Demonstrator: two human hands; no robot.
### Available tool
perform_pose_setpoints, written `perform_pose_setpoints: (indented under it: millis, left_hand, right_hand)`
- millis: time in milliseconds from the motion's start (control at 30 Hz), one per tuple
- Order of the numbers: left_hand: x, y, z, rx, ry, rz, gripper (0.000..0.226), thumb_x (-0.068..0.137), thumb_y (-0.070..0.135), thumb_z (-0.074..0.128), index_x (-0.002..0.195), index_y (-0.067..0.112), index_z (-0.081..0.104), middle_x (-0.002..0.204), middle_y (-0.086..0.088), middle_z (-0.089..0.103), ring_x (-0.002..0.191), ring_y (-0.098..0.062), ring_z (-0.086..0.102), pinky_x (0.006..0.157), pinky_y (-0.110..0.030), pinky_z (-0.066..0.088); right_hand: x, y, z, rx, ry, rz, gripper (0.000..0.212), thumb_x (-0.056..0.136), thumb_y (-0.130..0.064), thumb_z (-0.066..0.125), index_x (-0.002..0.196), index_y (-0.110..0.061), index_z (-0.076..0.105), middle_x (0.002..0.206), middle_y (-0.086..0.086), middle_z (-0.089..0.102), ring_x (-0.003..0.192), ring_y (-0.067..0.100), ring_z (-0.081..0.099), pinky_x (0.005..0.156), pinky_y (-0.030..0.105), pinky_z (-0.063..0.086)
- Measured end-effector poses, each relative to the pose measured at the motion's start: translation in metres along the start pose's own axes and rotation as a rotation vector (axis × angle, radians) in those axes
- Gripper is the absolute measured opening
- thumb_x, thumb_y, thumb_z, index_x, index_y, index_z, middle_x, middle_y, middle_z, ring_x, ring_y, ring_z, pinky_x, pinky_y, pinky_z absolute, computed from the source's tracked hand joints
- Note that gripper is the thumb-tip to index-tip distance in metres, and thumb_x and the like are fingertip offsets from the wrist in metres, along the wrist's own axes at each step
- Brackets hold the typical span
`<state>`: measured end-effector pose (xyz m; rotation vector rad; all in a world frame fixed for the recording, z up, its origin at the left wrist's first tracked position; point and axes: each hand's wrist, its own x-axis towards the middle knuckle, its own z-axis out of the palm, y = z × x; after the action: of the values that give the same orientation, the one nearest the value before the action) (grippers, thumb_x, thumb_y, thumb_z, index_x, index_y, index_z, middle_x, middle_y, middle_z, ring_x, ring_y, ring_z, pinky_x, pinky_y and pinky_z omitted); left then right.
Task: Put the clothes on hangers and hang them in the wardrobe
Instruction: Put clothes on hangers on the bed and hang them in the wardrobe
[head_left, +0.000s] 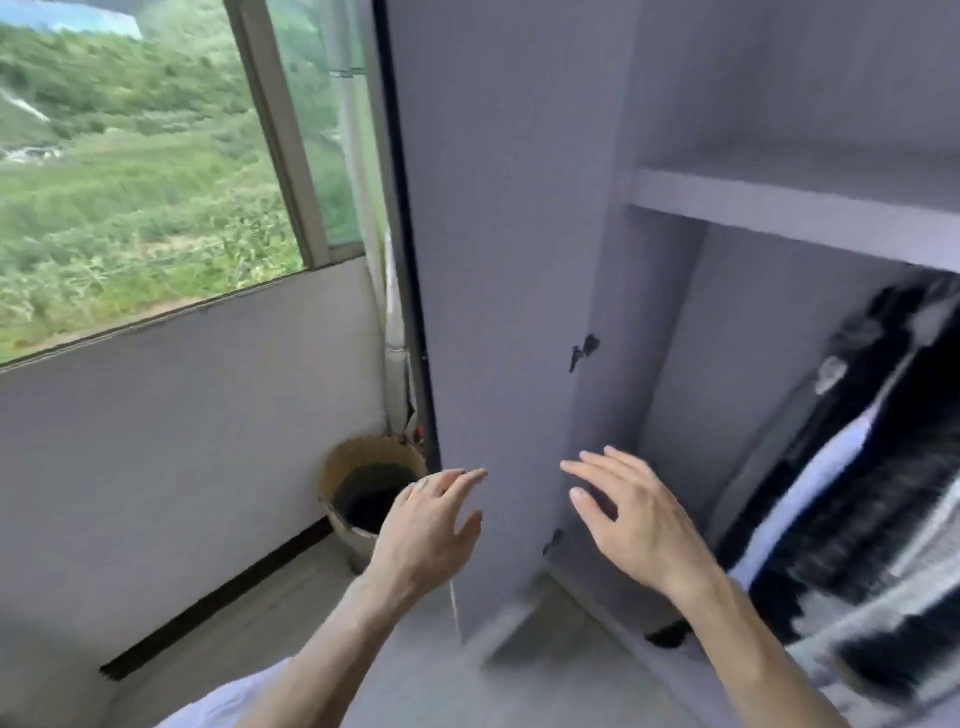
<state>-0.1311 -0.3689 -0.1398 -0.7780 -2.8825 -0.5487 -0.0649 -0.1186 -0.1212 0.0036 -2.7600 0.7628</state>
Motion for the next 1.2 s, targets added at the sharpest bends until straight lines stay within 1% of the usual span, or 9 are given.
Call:
perform_pose_setpoints:
  millis: [167,367,433,567,667,767,900,1067,1200]
  left_hand:
    - [0.086,0.104,0.004,0.009,0.017,0.225,0.052,0.098,0.040,0.049,0.149,0.037,0.039,0.149,0.013,0.046,0.138,-0.014,0.041,0.115,-0.030,0.030]
    - [0.171,0.186,0.007,-0.033,-0.015,0.376,0.052,0.098,0.035,0.051,0.149,0.036,0.040,0.151,0.010,0.044,0.139,-0.018,0.040,0.114,-0.033,0.028]
    - [0.202,0.206,0.012,-0.041,-0.045,0.410,0.052,0.098,0.037,0.050,0.149,0.038,0.039,0.152,0.010,0.043,0.139,-0.019,0.039,0.115,-0.036,0.030]
    - [0.272,0.247,0.031,-0.118,-0.118,0.480,0.050,0.098,0.037,0.051,0.147,0.036,0.042,0.151,0.009,0.043,0.137,-0.020,0.043,0.112,-0.041,0.037]
    - [0.318,0.281,0.050,-0.230,-0.222,0.475,0.052,0.099,0.037,0.050,0.150,0.034,0.038,0.154,0.007,0.039,0.139,-0.019,0.040,0.112,-0.041,0.038]
    - [0.352,0.312,0.077,-0.299,-0.341,0.484,0.055,0.101,0.038,0.048,0.153,0.032,0.032,0.156,0.002,0.035,0.142,-0.021,0.036,0.116,-0.039,0.034]
    - [0.388,0.350,0.115,-0.332,-0.471,0.467,0.060,0.101,0.044,0.045,0.156,0.032,0.025,0.153,-0.007,0.039,0.137,-0.027,0.042,0.111,-0.039,0.039]
    - [0.420,0.389,0.163,-0.416,-0.554,0.380,0.074,0.098,0.051,0.050,0.158,0.026,0.016,0.146,-0.011,0.045,0.132,-0.031,0.047,0.107,-0.040,0.043]
    - [0.433,0.409,0.197,-0.454,-0.523,0.310,0.070,0.097,0.030,0.053,0.157,0.024,0.018,0.132,-0.018,0.055,0.117,-0.035,0.057,0.101,-0.042,0.048]
  right_hand:
    - [-0.013,0.073,-0.085,-0.046,0.217,0.163,0.035,0.098,-0.035,0.057,0.132,-0.035,0.061,0.139,-0.012,0.057,0.141,0.009,0.035,0.112,0.018,0.022]
    - [-0.020,0.128,-0.158,-0.092,0.387,0.295,0.038,0.098,-0.032,0.057,0.135,-0.031,0.059,0.142,-0.011,0.054,0.142,0.011,0.032,0.110,0.014,0.018]
    - [-0.015,0.145,-0.178,-0.134,0.454,0.332,0.039,0.098,-0.033,0.055,0.136,-0.028,0.058,0.144,-0.010,0.052,0.144,0.013,0.030,0.112,0.019,0.020]
    - [0.007,0.179,-0.218,-0.317,0.649,0.422,0.044,0.100,-0.040,0.049,0.142,-0.026,0.053,0.156,-0.002,0.039,0.149,0.020,0.022,0.120,0.040,0.023]
    - [0.039,0.206,-0.261,-0.562,0.826,0.528,0.055,0.097,-0.049,0.038,0.149,-0.030,0.041,0.162,0.004,0.025,0.151,0.026,0.013,0.121,0.047,0.015]
    - [0.070,0.243,-0.298,-0.679,0.877,0.624,0.053,0.099,-0.051,0.030,0.151,-0.037,0.035,0.164,0.003,0.018,0.153,0.025,0.006,0.122,0.056,0.007]
    - [0.083,0.299,-0.301,-0.874,0.999,0.563,0.043,0.103,-0.045,0.035,0.141,-0.033,0.052,0.156,0.005,0.038,0.149,0.028,0.024,0.119,0.061,0.007]
    - [0.096,0.336,-0.295,-1.026,1.215,0.445,0.038,0.103,-0.042,0.037,0.135,-0.031,0.055,0.146,0.008,0.046,0.144,0.029,0.030,0.117,0.064,0.009]
    - [0.102,0.346,-0.295,-1.082,1.276,0.382,0.038,0.101,-0.041,0.035,0.133,-0.032,0.054,0.144,0.007,0.046,0.143,0.027,0.031,0.117,0.062,0.010]
